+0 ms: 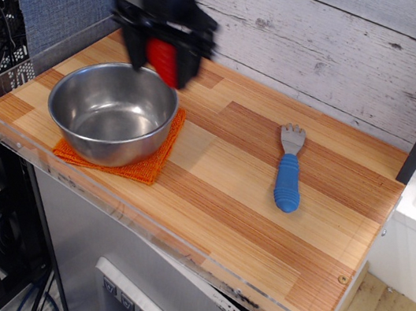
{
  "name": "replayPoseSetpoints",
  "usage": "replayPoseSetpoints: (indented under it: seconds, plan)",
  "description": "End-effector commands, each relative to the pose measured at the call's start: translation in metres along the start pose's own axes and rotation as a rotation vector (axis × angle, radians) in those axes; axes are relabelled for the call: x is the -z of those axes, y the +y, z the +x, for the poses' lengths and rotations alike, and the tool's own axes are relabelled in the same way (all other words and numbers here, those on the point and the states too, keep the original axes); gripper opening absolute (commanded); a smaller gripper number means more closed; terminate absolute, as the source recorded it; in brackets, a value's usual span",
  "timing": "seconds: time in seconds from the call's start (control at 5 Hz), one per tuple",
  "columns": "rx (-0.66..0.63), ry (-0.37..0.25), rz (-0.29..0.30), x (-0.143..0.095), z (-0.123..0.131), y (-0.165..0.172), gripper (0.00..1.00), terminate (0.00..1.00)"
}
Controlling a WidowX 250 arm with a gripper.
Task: Place the strawberry so it is touching the bottom left of the fork's handle.
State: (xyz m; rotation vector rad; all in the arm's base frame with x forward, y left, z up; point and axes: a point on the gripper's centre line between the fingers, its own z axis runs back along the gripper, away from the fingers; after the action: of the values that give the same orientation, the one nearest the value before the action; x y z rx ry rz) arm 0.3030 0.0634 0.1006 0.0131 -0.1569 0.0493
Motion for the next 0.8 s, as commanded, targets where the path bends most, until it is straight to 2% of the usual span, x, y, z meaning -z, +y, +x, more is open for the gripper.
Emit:
replayPoseSetpoints:
  seconds: [0.0, 0.4, 0.6]
  plan:
    - [0.268, -0.04, 0.001, -0.014, -0.043, -0.072, 0.0, 0.0]
    - [0.355, 0.046, 0.031, 0.018, -0.066, -0.099, 0.0, 0.0]
    - [0.345, 0.127, 0.032, 0.044, -0.07, -0.098, 0.0, 0.0]
